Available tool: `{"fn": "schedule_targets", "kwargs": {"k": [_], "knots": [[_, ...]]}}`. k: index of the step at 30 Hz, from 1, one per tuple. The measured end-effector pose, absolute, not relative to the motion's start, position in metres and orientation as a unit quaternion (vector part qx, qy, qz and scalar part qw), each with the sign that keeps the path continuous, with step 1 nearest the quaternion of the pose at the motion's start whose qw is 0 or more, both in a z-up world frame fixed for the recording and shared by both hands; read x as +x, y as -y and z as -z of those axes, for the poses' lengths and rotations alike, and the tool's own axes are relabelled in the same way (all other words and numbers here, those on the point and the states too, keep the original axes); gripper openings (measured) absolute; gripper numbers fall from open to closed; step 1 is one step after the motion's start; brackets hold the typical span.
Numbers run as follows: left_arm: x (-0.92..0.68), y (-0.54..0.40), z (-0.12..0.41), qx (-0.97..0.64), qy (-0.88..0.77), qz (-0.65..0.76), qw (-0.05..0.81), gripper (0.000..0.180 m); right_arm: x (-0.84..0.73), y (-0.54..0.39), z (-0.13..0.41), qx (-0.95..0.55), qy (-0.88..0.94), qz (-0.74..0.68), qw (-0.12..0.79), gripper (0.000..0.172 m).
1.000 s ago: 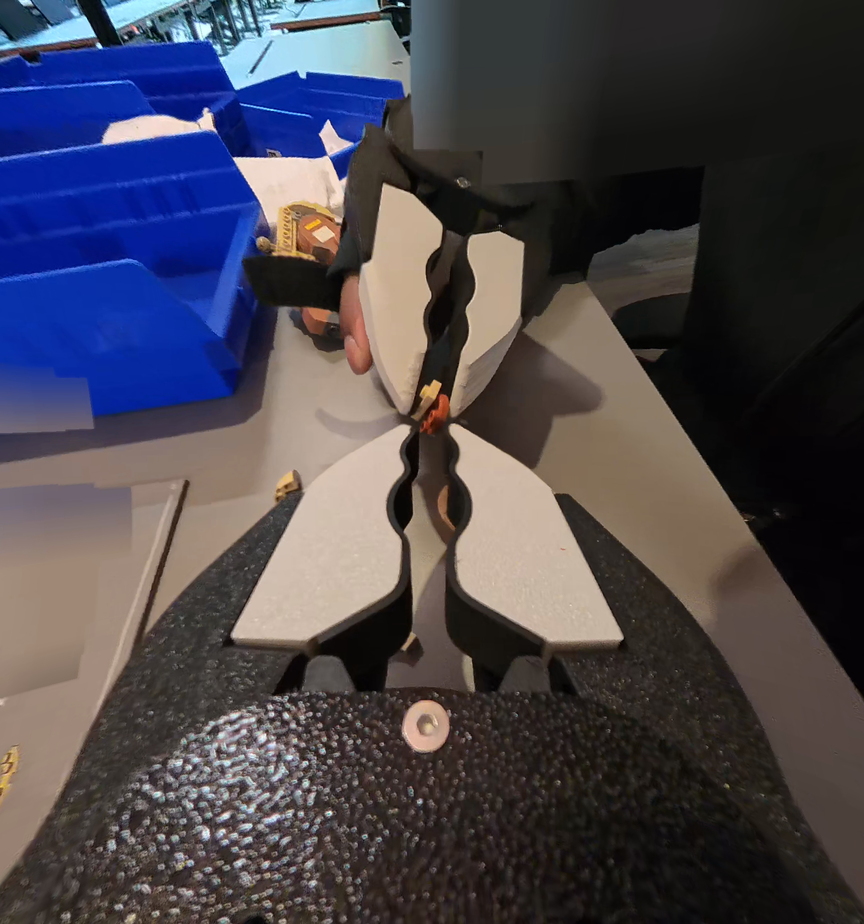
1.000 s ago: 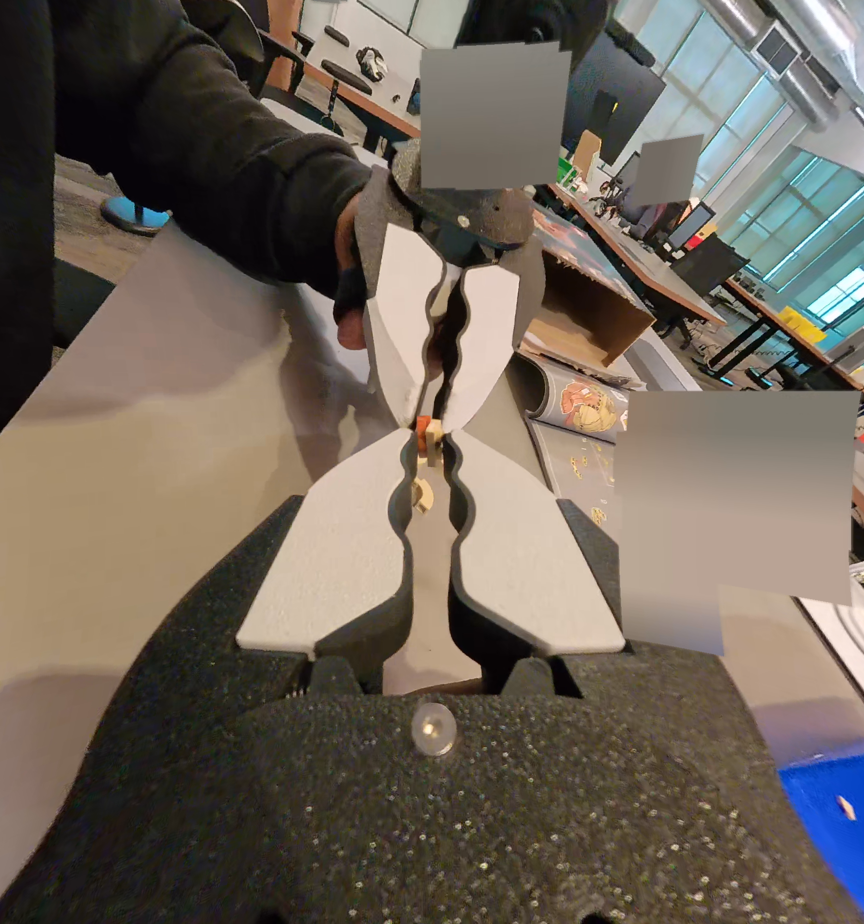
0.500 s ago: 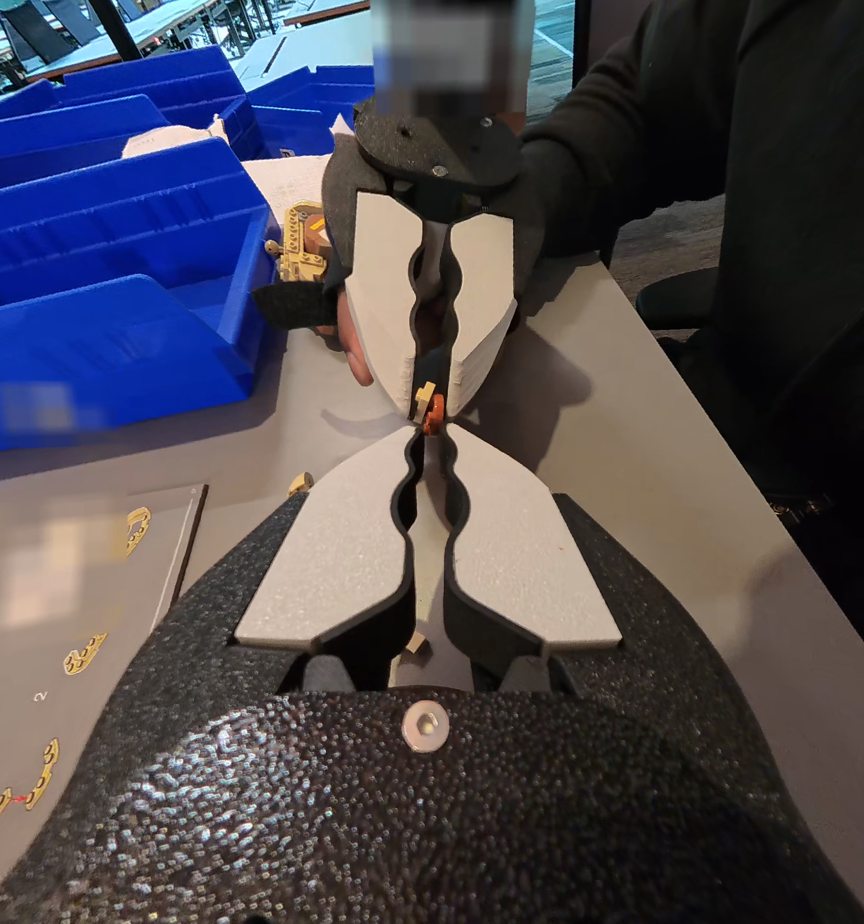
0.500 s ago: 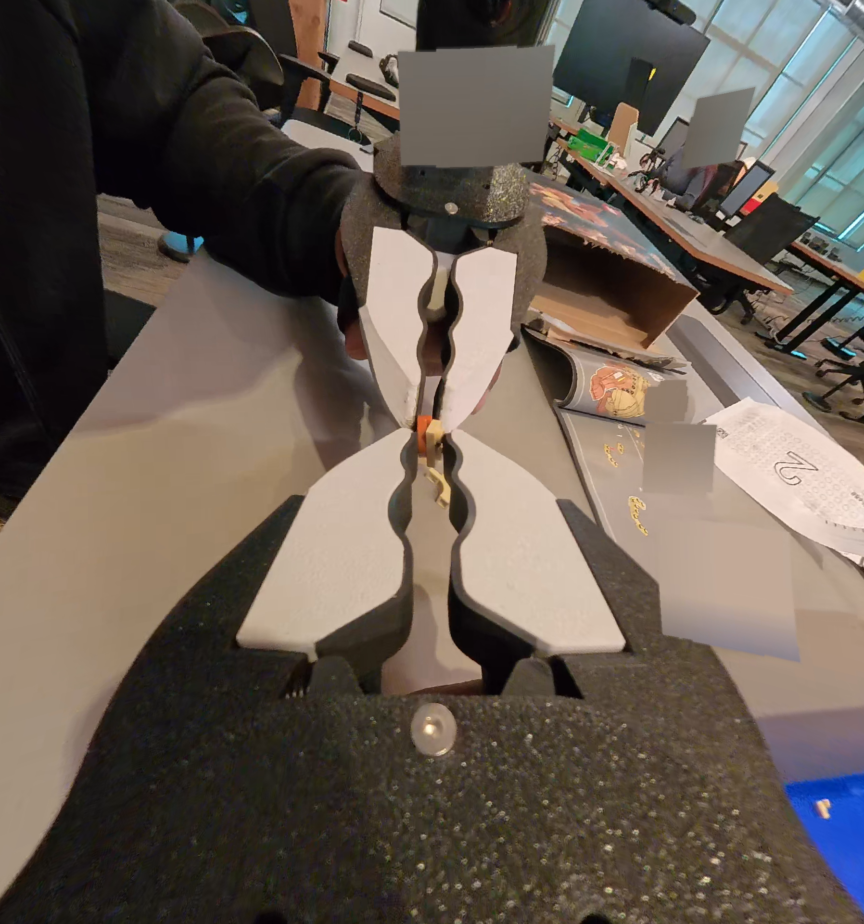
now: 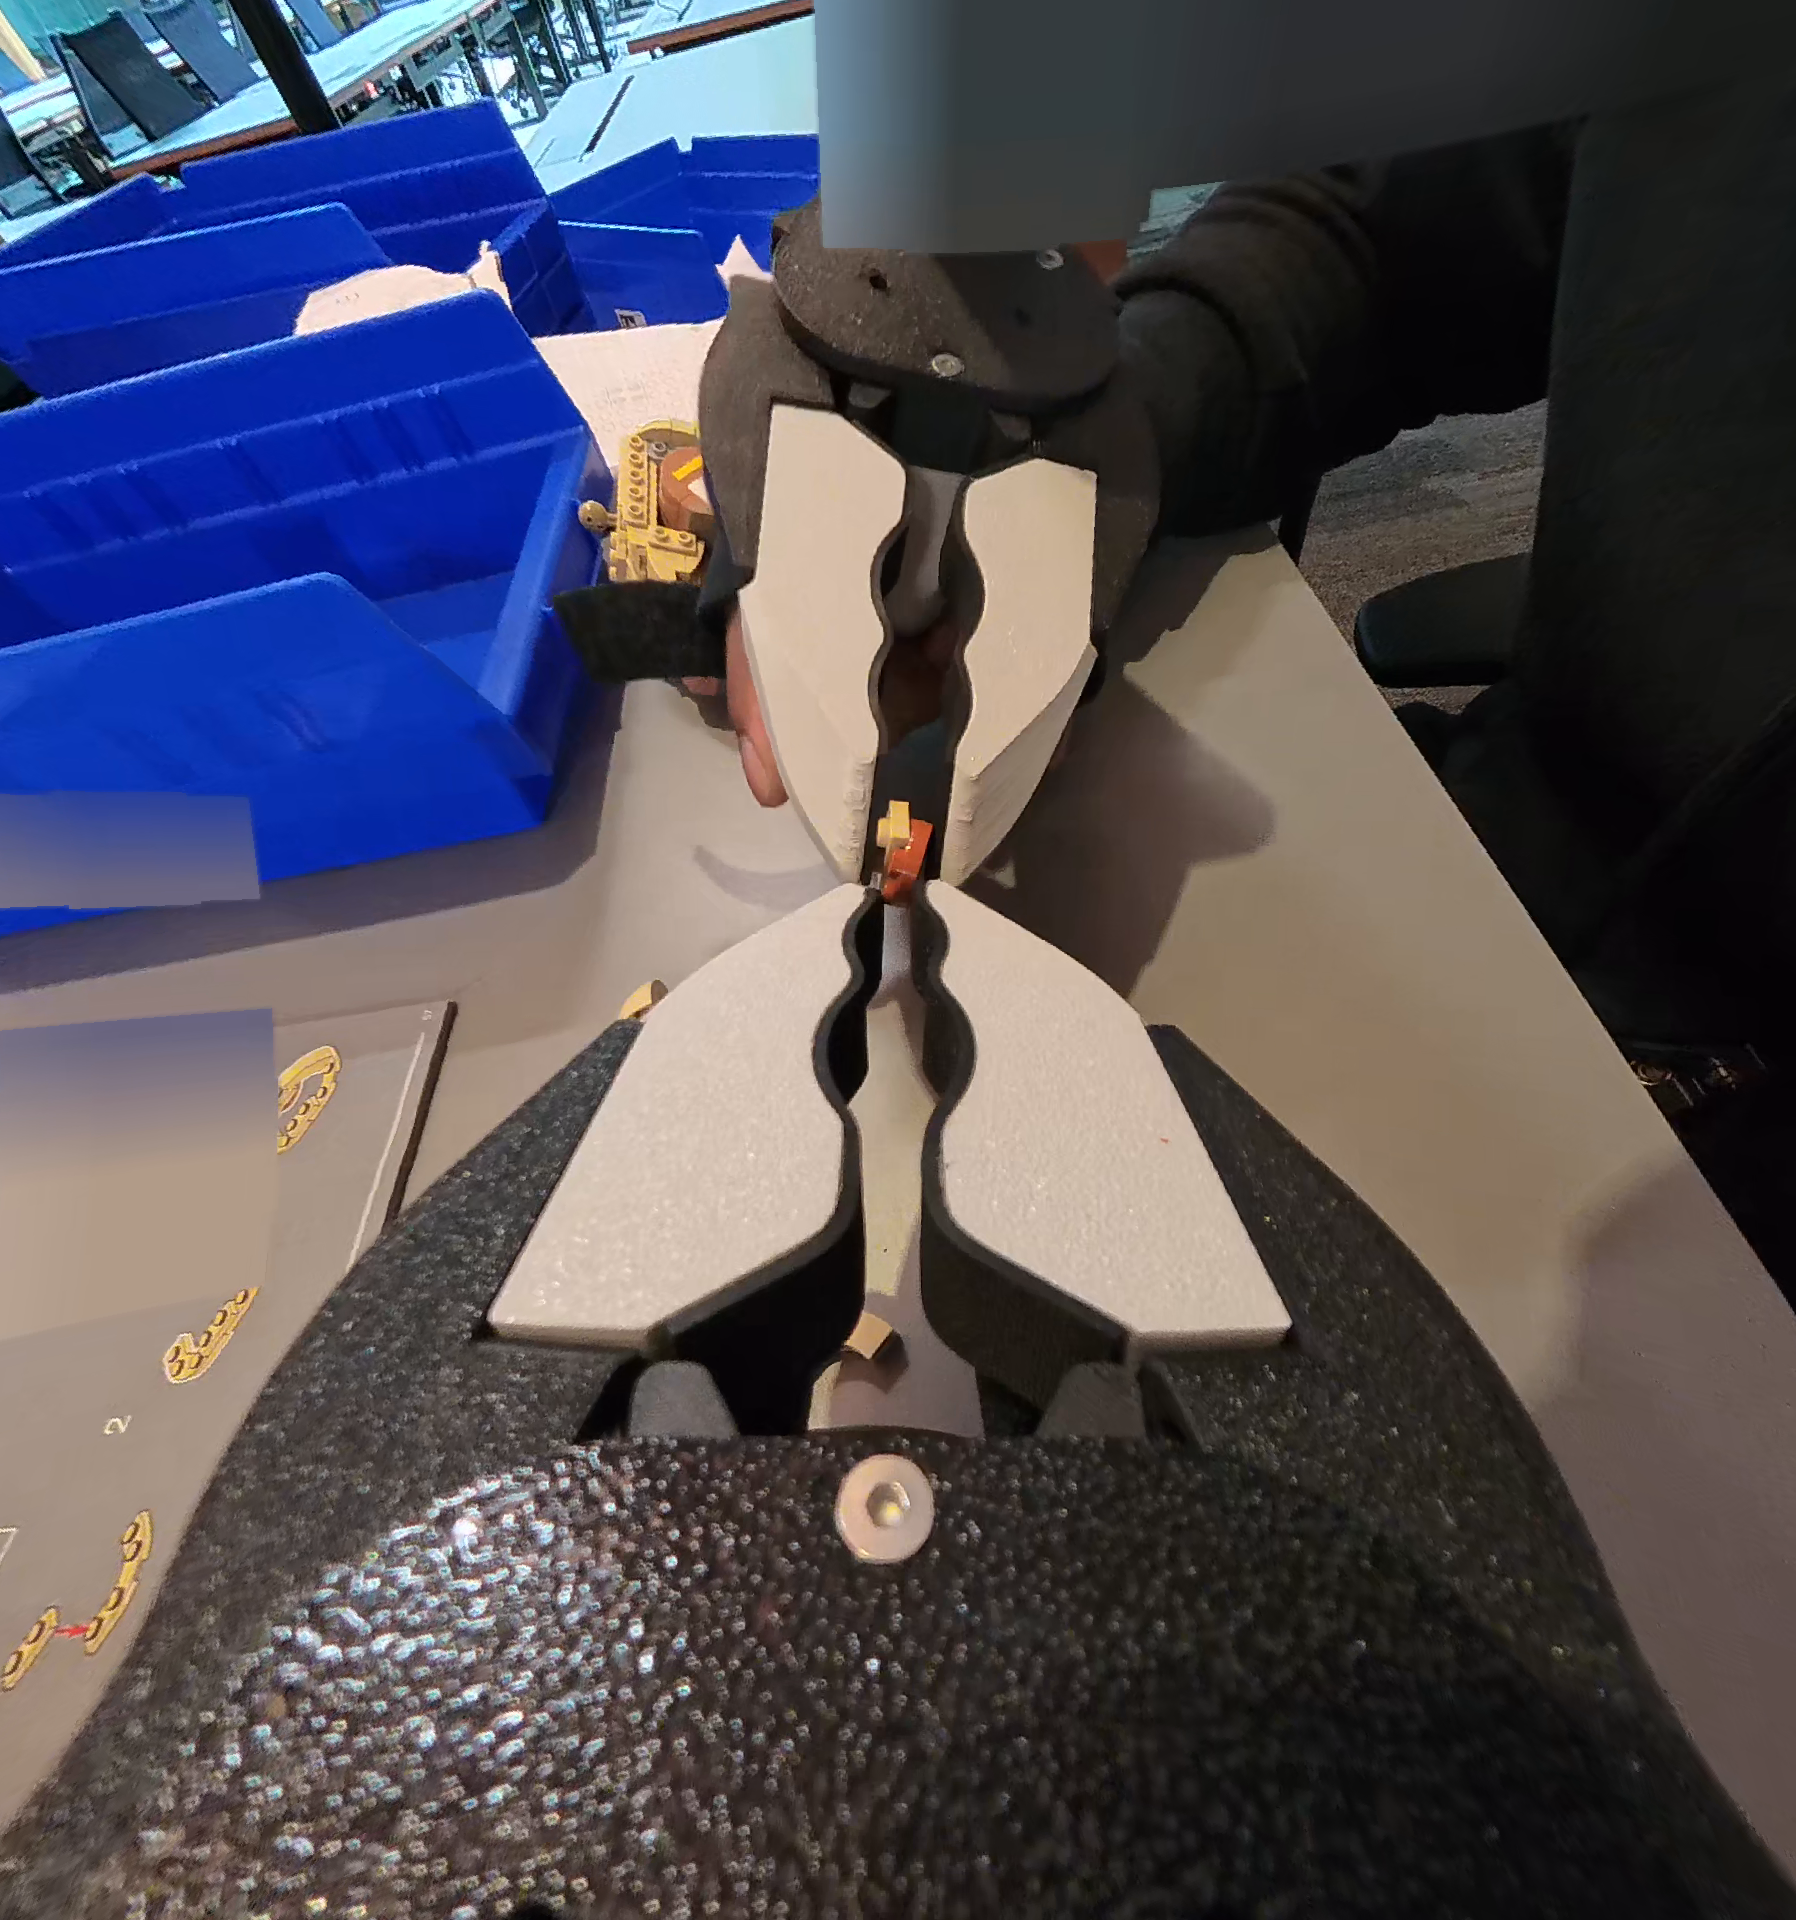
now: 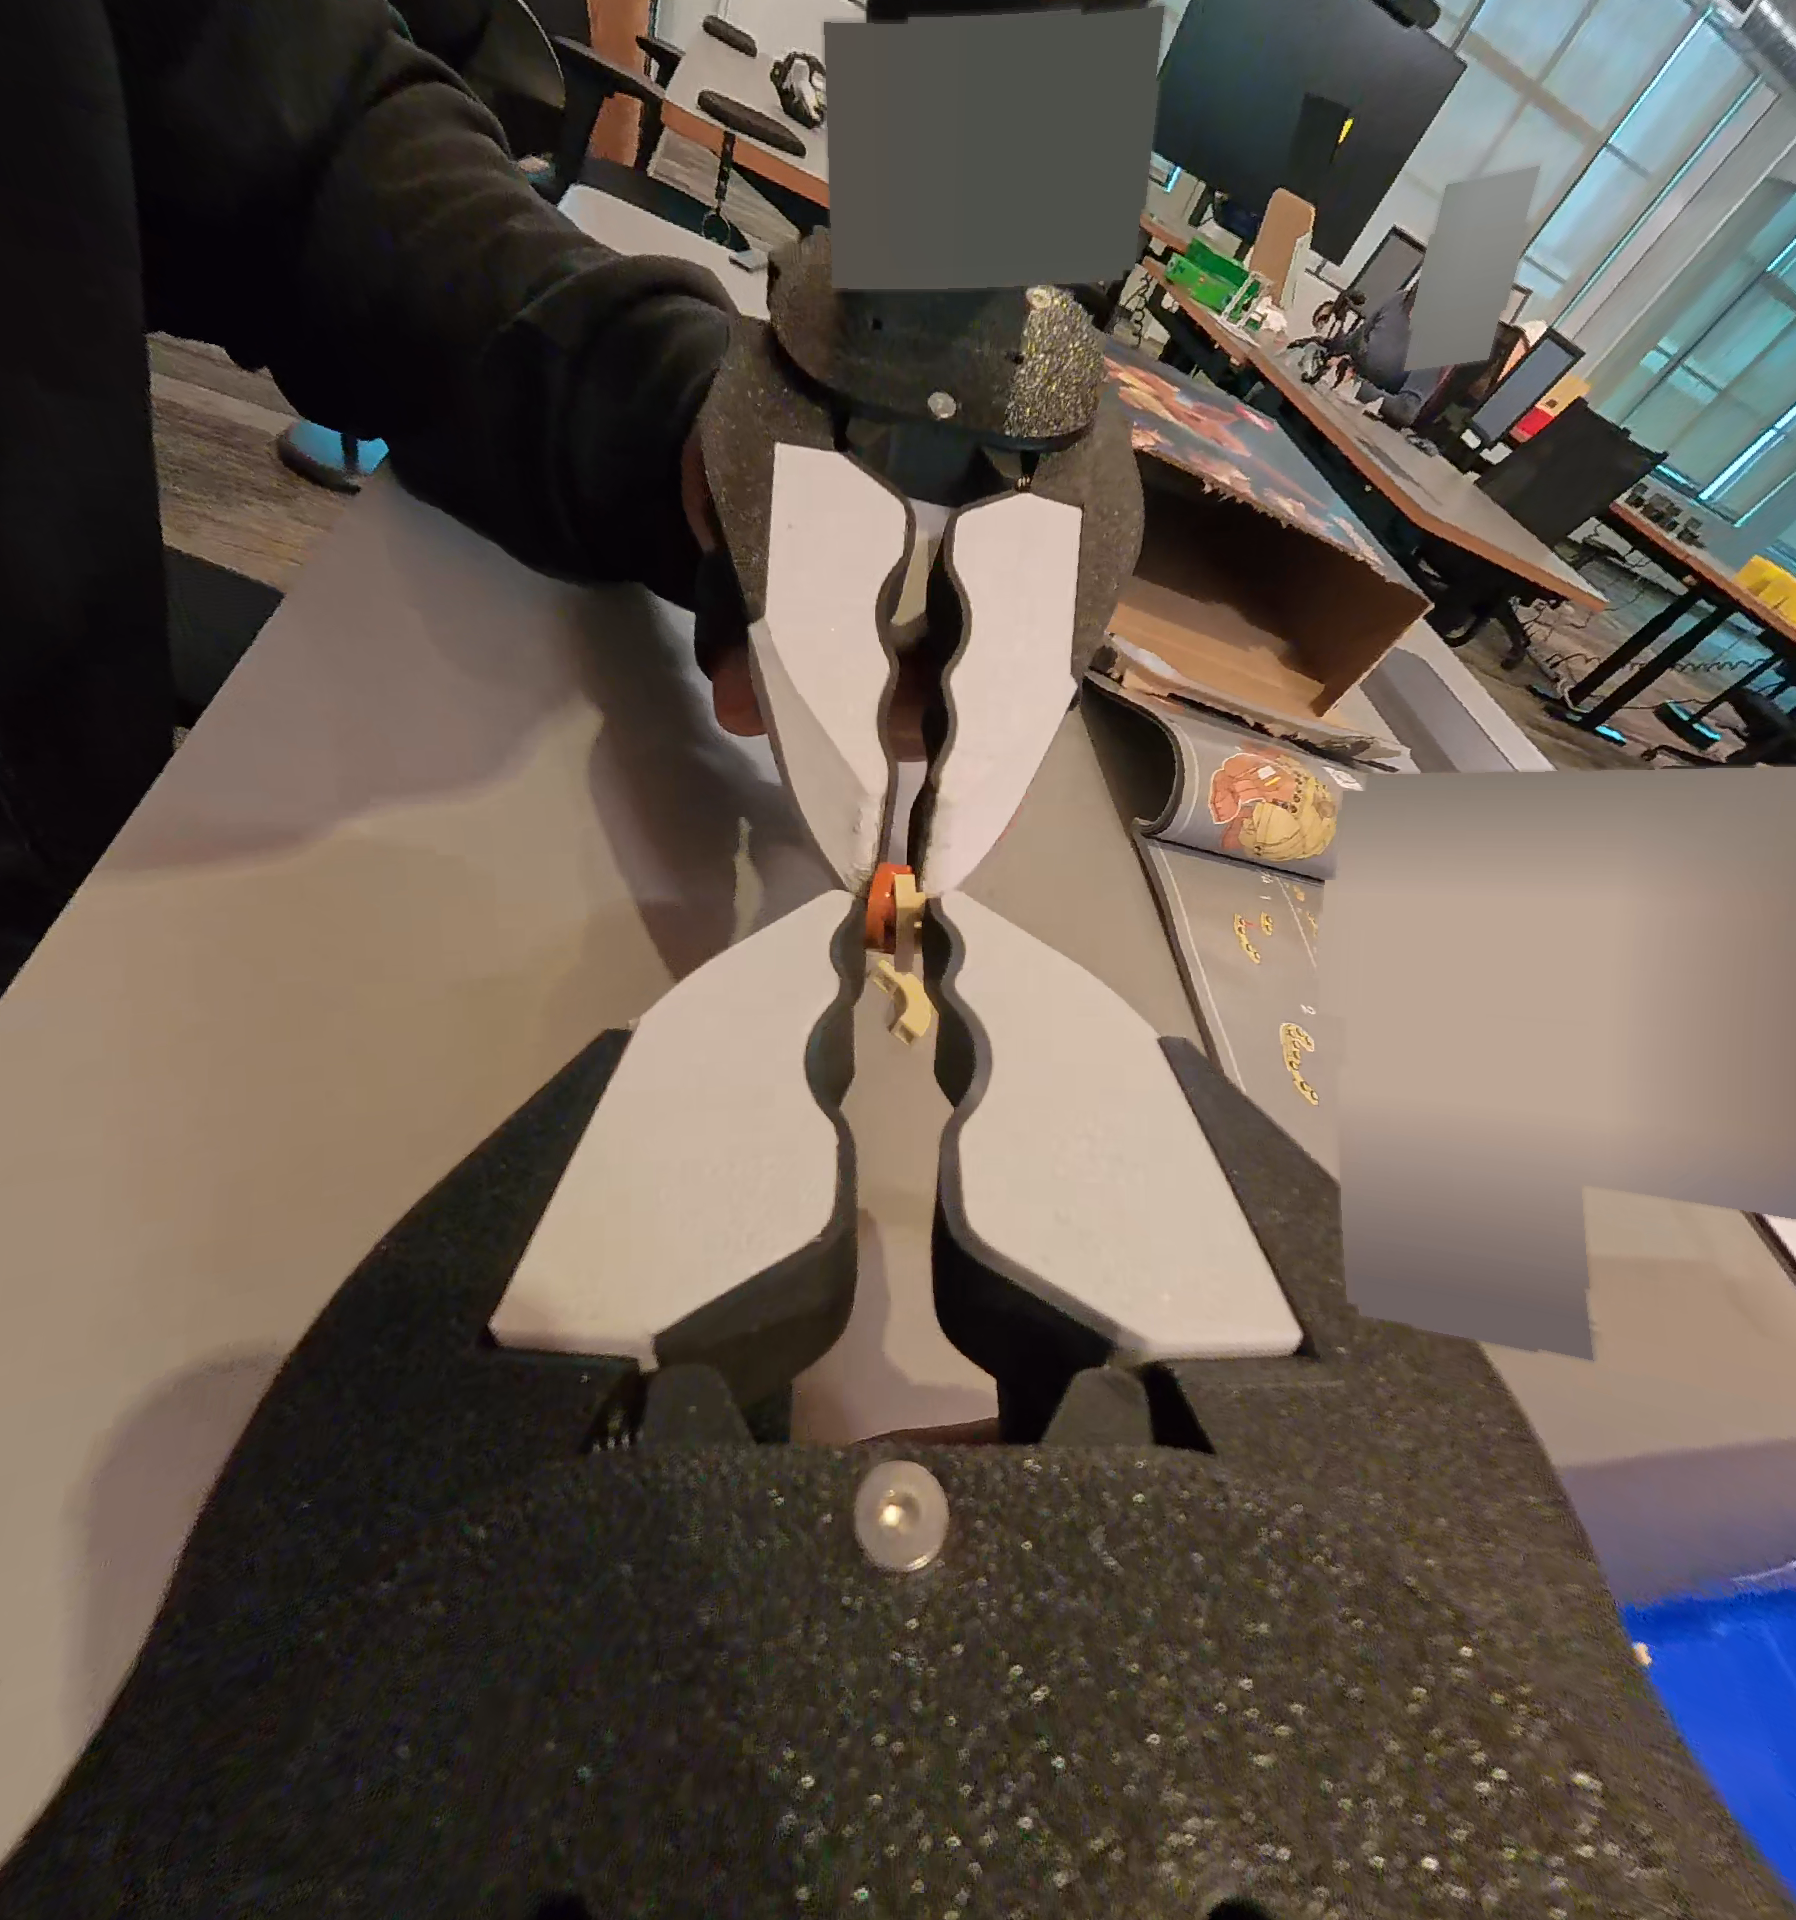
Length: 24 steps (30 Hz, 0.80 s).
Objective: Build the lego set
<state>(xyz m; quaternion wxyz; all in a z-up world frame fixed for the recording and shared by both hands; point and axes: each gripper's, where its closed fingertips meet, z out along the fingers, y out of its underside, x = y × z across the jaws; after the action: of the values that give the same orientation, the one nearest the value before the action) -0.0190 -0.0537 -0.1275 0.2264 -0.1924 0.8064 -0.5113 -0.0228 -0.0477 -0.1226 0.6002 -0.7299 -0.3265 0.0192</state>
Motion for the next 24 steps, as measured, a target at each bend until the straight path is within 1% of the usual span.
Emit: {"fn": "schedule_targets", "kwargs": {"k": [16, 24], "knots": [[-0.0193, 0.0561, 0.1327, -0.190, -0.808, 0.514, 0.218, 0.004, -0.0217, 0.0497, 0.1276, -0.748, 0.337, -0.007, 0.572, 0.009], [-0.0184, 0.0563, 0.1289, -0.153, -0.807, 0.505, 0.264, 0.005, -0.0217, 0.0504, 0.1237, -0.745, 0.328, -0.028, 0.580, 0.009]]}}
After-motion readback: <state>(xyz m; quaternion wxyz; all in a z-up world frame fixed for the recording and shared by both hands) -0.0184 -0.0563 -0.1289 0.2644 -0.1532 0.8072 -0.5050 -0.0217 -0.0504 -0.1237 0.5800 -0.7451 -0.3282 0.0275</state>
